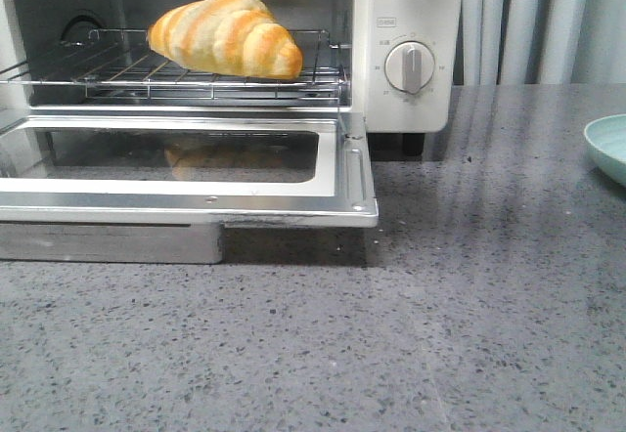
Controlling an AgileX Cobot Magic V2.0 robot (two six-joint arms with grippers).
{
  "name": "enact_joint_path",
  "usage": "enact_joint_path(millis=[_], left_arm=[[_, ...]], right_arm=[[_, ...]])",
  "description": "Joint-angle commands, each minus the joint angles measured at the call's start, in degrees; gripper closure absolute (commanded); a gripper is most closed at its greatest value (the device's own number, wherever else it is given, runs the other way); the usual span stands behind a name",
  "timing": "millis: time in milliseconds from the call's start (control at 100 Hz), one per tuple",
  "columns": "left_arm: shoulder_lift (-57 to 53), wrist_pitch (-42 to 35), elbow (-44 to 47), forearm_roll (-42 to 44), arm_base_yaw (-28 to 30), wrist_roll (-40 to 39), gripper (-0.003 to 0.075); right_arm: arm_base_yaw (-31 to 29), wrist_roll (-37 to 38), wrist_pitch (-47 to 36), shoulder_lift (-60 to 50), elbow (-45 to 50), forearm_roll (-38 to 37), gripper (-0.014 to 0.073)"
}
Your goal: Put bread in oven
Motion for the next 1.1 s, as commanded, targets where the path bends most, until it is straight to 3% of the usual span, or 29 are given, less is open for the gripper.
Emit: enact_joint_path(millis=[0, 280, 560, 810, 1090], left_arm=[[0.72, 4.08, 2.21, -1.55, -0.18, 0.57, 0.0742], [0.72, 7.59, 10.01, -1.55, -0.18, 1.19, 0.0742], [0.72, 6.68, 11.67, -1.55, -0.18, 1.19, 0.0742], [0.72, 6.68, 11.67, -1.55, -0.18, 1.19, 0.0741], [0.72, 6.68, 11.67, -1.55, -0.18, 1.19, 0.0741]], right_arm=[[-0.15, 0.11, 2.77, -5.35, -1.89, -2.38, 0.0668], [-0.15, 0.11, 2.77, -13.13, -0.74, -10.07, 0.0660], [-0.15, 3.73, 2.77, -21.31, 13.70, -20.37, 0.0660], [-0.15, 4.05, 2.77, -26.16, 21.17, -21.03, 0.0661], [-0.15, 12.39, 2.82, -31.10, 24.99, -20.68, 0.0662]])
